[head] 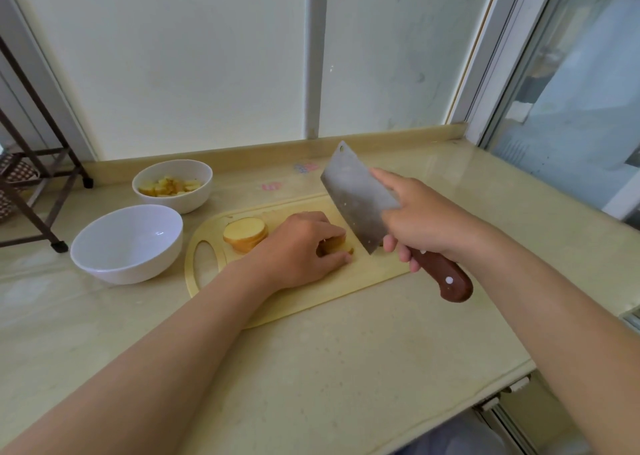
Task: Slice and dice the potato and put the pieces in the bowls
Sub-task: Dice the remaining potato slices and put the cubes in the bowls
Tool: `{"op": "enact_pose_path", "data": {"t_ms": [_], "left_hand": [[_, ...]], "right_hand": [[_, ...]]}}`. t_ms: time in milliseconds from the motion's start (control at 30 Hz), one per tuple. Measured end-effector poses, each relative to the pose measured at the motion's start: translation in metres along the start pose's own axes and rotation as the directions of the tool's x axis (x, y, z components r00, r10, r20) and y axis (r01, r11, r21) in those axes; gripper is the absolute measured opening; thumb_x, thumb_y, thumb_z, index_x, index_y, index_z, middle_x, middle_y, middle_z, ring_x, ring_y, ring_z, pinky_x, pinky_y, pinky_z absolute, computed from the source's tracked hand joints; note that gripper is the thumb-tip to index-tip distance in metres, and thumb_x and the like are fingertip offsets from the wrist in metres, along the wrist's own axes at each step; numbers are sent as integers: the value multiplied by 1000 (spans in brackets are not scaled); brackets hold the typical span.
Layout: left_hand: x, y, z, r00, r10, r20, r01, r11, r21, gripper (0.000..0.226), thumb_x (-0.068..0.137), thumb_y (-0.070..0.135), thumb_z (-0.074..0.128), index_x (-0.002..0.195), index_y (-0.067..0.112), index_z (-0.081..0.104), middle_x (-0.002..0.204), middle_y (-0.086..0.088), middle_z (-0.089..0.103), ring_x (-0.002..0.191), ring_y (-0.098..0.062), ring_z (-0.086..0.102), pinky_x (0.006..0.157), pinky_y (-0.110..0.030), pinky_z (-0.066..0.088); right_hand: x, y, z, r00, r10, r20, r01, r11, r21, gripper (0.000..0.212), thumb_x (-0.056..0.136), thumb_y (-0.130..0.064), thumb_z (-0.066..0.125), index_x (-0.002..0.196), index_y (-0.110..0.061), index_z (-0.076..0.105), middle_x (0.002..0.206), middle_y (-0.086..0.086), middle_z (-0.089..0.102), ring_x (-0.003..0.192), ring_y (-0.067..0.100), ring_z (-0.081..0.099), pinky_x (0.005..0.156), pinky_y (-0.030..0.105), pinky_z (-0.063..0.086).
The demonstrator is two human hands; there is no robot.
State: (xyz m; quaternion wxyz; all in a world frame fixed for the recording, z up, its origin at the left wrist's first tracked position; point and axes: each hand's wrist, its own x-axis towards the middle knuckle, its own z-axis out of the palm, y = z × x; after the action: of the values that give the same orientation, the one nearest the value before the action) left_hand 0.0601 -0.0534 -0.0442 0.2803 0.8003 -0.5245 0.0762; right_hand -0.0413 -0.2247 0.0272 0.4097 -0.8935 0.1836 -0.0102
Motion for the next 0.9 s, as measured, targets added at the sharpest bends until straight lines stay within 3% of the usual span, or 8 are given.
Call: {"op": "enact_pose_path", "data": {"t_ms": [167,200,300,400,533,600,700,900], "left_hand": [[0,2,2,999,-47,2,47,999,-21,36,83,39,73,100,7,72,91,-5,64,76,-18,59,72,-35,51],[0,2,2,999,-50,9,51,998,-28,36,82,38,73,102,8,72,92,-5,64,78,-18,59,73,-33,51],[1,4,-2,988,-150,-43,144,983,-114,39,83,29,70,119,13,68,102,2,64,87,-10,60,72,-9,44],[4,3,-5,956,-278,-88,255,944,-210,40,85,21,61,124,17,64,108,9,63,97,-4,58,76,-8,38],[3,8,-3,975,-218,32,220,968,-123,41,86,31,64,124,19,61,110,7,62,100,-11,55,89,-26,47],[2,8,-2,977,-193,86,198,978,-60,43,83,39,67,121,22,60,108,7,62,99,-12,54,90,-29,47],[2,6,-3,981,-167,101,173,984,-46,36,80,38,69,113,24,61,103,10,62,96,-11,53,87,-27,46],[0,8,-2,983,-155,96,169,973,-159,28,80,27,73,107,22,66,96,14,62,82,4,56,71,-6,41]], "right_hand": [[6,14,-25,999,31,-16,-26,961,277,76,98,2,43,156,-46,35,66,15,69,43,21,52,41,30,47],[7,18,-27,999,42,1,-39,931,362,72,100,1,45,156,-44,37,65,16,67,42,20,50,39,28,45],[8,33,-25,996,31,82,-74,807,586,64,103,0,42,155,-37,42,65,15,59,37,14,44,34,22,38],[14,43,-22,996,28,85,-79,737,671,64,102,0,40,155,-36,43,65,13,56,35,11,42,32,20,35],[17,50,-29,992,103,-77,-52,867,495,73,99,1,47,157,-43,37,66,16,65,41,18,49,37,27,43],[14,54,-35,989,106,-105,-56,916,398,76,98,0,47,156,-48,36,68,17,69,43,21,50,40,30,47],[16,58,-41,990,81,-113,-45,955,293,77,98,0,44,155,-50,37,70,19,69,45,24,52,43,33,49],[32,54,-24,997,9,-81,7,981,191,84,94,1,37,157,-53,30,73,21,69,48,26,55,45,34,51]]}}
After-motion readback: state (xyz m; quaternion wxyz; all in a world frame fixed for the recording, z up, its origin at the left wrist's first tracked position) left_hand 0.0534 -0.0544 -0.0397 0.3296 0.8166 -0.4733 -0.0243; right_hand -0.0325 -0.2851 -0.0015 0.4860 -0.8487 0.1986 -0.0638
